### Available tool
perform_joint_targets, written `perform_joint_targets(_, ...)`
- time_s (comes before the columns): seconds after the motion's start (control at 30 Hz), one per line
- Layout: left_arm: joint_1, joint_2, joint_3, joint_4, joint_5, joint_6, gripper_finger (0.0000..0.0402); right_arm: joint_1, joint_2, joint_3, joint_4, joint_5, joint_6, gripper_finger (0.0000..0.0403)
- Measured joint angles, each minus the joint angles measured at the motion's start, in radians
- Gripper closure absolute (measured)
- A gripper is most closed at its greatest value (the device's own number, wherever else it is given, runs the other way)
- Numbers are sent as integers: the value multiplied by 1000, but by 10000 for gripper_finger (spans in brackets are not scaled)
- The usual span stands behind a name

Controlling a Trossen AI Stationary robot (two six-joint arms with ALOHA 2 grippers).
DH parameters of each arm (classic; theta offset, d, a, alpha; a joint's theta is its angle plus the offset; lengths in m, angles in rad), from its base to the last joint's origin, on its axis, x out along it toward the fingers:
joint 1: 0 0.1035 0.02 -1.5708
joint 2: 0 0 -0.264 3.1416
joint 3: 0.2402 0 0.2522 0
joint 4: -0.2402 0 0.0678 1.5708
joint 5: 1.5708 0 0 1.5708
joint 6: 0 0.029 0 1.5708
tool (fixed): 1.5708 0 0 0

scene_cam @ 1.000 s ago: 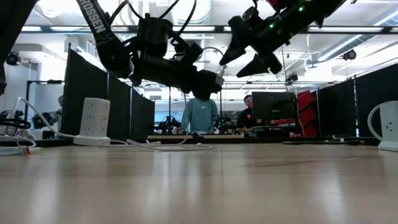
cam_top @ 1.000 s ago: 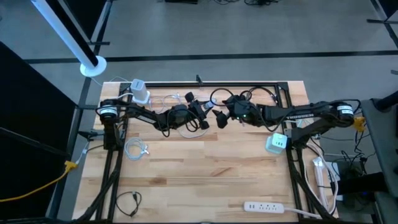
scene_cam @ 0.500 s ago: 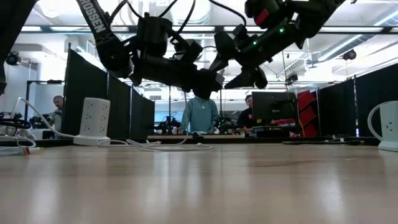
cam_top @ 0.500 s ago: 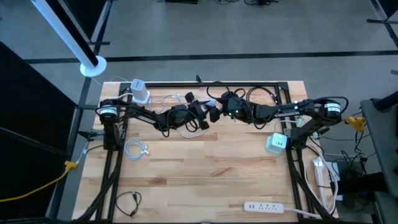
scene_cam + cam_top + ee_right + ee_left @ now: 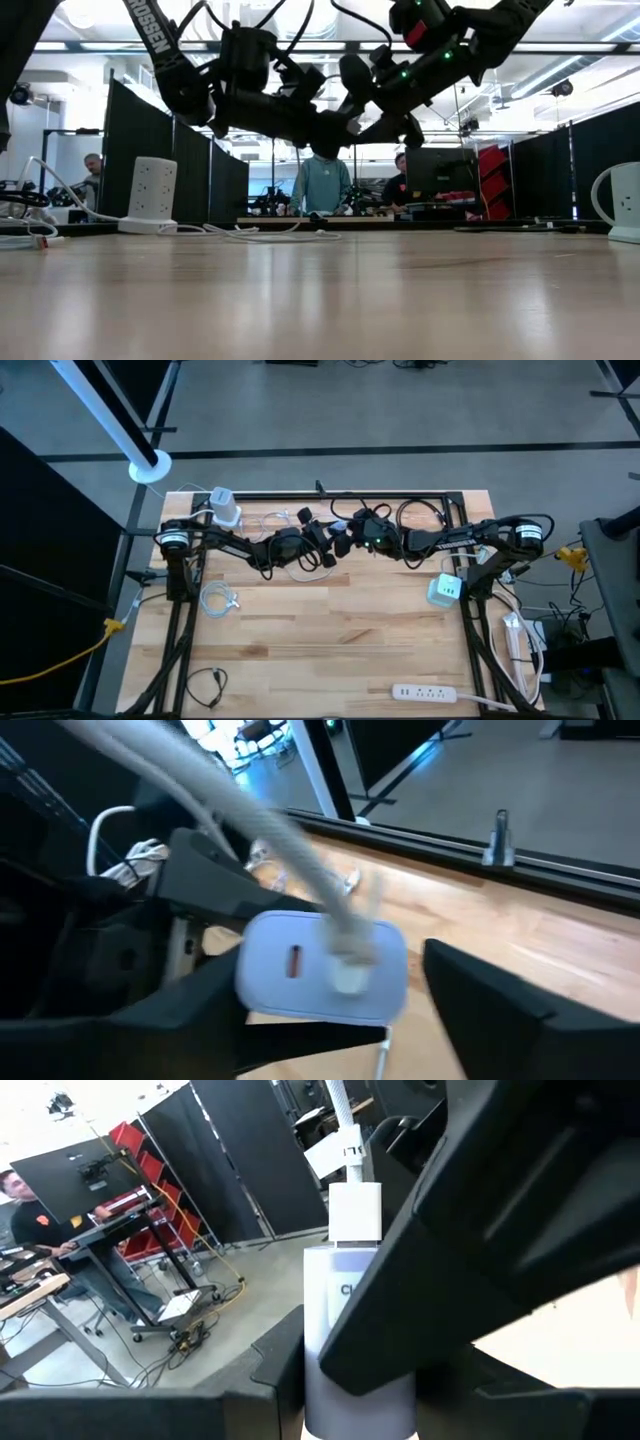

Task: Insert USB
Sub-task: Insert the purple charger adapter into the white outlet extension

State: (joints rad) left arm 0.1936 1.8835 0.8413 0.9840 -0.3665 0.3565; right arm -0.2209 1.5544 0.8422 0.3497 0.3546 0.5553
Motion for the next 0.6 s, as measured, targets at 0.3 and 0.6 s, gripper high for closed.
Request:
perform_joint_targets(0.3,0,0,0,-6,4,1,282,-2,-3,1,-3,-30,-29,195)
perform_joint_targets(0.6,-1,-1,0,-17,12,0,229,-2,-34,0,-51,-49,-84,210)
